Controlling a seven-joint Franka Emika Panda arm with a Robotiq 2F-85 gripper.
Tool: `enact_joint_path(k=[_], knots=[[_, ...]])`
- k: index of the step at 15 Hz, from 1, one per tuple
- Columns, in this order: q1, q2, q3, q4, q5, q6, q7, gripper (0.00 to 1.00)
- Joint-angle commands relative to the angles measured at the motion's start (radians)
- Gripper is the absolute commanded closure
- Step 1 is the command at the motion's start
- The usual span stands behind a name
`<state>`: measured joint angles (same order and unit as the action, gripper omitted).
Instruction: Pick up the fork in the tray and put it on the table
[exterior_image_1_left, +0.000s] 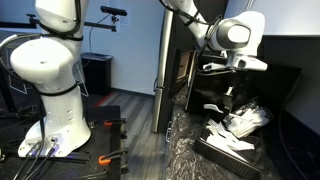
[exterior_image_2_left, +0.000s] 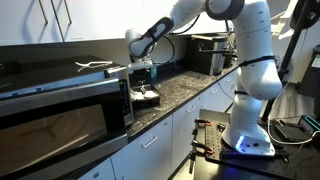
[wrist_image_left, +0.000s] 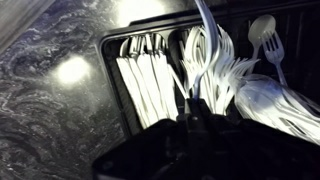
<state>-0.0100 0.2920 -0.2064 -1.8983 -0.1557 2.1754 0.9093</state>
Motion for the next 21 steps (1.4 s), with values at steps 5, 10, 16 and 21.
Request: enact_joint_path(k=[5,10,16,21], knots=[[-0.035,-0.24,0.0,-0.2,-0.061,-0.101,0.162,0.99],[-0.119,-0.294,-0.01,-0.257,-0.03,-0.102,0.2,0.99],[-0.21,-0.3,-0.045,-0.289,0.003,-0.1,0.182,0.99],[-0.254,-0.27,-0.073,-0.288,0.015,-0.14,0.048,0.99]])
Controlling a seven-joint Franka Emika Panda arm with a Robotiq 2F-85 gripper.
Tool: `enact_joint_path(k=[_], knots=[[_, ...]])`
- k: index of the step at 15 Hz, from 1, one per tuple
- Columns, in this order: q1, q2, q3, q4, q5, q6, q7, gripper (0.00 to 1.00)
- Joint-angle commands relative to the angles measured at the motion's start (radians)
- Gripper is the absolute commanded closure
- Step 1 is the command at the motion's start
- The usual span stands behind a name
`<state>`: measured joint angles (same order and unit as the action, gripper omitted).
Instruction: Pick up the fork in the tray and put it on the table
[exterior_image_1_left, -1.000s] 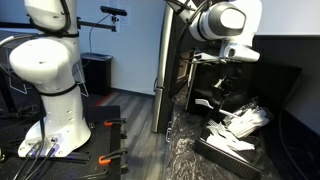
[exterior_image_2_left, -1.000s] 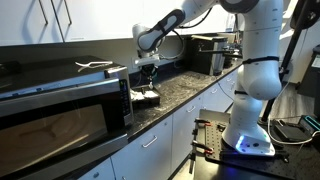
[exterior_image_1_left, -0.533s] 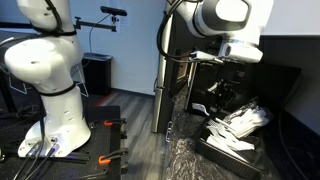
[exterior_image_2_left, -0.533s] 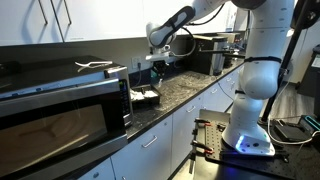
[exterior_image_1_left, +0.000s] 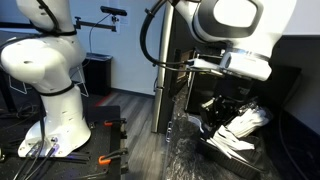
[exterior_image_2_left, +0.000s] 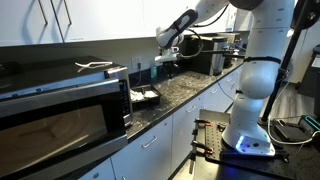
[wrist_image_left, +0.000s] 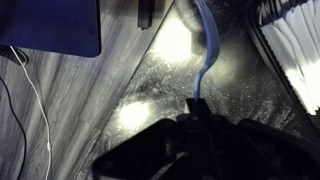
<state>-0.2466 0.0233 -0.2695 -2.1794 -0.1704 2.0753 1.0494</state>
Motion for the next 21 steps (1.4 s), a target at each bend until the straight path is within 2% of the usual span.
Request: enact_joint_path(k=[1,5,8,10,11,12,16,17,21], knots=[[-0.022,0.01,-0.014,-0.005,0.032,-0.051,-0.139,0.99],[-0.043,0.054,-0.032,0.013,0.025,-0.105,-0.319,0.99],[-0.048,0.09,-0.041,0.039,0.02,-0.17,-0.407,0.99],[-0.035,0.097,-0.035,0.048,0.03,-0.192,-0.387,0.99],[-0.04,0.084,-0.044,0.015,0.011,-0.144,-0.379,0.99],[-0.039,0.088,-0.044,0.016,0.011,-0.143,-0.378,0.96],[-0.04,0.092,-0.045,0.018,0.011,-0.145,-0.379,0.96],[-0.04,0.092,-0.045,0.018,0.011,-0.145,-0.379,0.99],[-0.055,0.115,-0.063,0.035,-0.074,-0.137,-0.459,0.99]])
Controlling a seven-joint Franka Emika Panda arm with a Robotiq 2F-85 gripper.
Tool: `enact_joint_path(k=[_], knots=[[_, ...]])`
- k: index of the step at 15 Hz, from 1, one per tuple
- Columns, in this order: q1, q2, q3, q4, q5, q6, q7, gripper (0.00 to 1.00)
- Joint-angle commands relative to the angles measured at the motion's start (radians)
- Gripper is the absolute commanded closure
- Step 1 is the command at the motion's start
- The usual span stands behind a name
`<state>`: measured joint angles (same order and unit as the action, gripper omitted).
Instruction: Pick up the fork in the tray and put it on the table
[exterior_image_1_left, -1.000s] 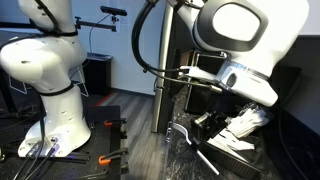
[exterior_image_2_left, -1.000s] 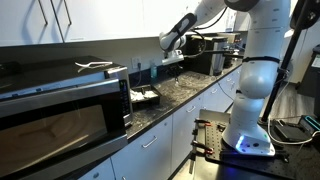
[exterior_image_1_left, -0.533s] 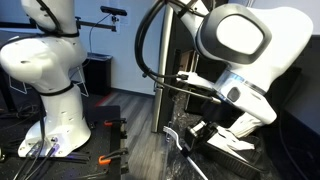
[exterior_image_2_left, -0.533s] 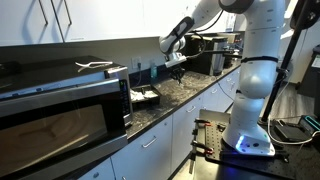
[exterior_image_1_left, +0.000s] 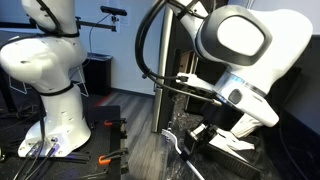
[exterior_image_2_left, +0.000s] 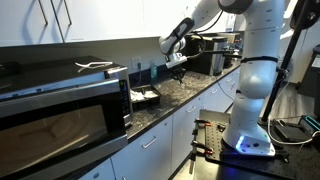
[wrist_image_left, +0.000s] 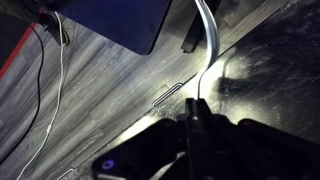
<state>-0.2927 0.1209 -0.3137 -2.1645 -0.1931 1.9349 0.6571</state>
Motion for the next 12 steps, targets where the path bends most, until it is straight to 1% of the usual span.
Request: enact_joint_path(k=[1,4,7,9,12], knots=[[-0.014,0.027,-0.026,0.028,-0.071,0.004,-0.094,0.99],[-0.031,0.062,-0.055,0.053,-0.145,0.018,-0.178,0.99],[-0.048,0.119,-0.08,0.088,-0.188,0.073,-0.208,0.99],[-0.06,0.162,-0.092,0.108,-0.197,0.14,-0.223,0.99],[-0.072,0.225,-0.111,0.132,-0.199,0.282,-0.222,0.99]])
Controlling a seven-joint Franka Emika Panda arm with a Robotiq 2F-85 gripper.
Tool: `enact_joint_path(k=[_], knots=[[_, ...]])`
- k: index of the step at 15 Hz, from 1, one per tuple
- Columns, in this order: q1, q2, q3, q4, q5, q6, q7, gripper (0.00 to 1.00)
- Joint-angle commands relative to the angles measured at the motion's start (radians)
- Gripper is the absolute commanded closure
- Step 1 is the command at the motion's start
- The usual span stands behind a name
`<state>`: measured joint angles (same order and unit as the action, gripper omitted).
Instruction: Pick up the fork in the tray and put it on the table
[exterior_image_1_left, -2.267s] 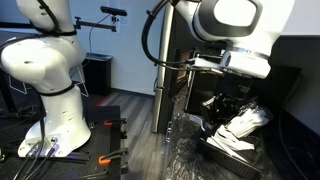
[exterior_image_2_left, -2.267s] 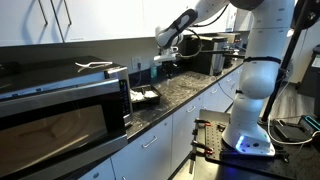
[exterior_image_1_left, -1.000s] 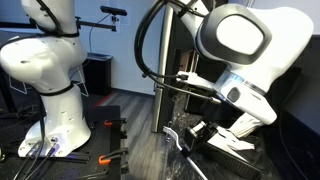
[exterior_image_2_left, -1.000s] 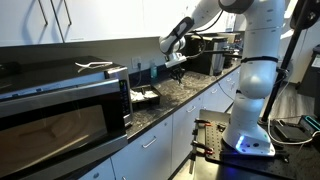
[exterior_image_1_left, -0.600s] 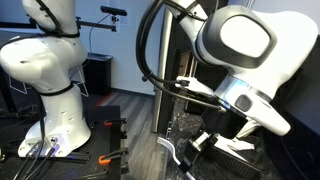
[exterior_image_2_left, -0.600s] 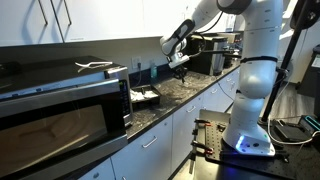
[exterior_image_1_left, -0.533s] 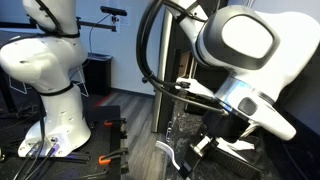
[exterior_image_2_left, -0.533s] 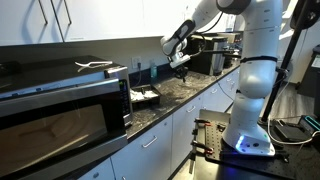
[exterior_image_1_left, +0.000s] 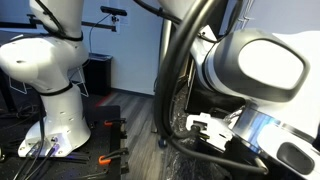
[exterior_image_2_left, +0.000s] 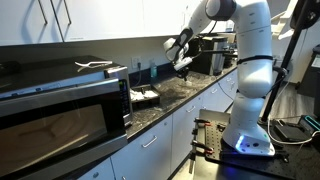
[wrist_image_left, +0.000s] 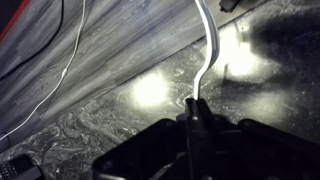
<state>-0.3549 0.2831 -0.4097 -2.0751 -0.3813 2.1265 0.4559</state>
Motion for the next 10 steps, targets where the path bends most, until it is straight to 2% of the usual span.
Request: enact_joint_path(k=[1,5,10], knots=[[-0.011,0.079,-0.02,0.049,-0.003,0.127,-0.026,0.99],[-0.014,0.153,-0.036,0.089,0.027,0.253,-0.024,0.99],[-0.009,0.212,-0.028,0.138,0.069,0.288,-0.056,0.99]])
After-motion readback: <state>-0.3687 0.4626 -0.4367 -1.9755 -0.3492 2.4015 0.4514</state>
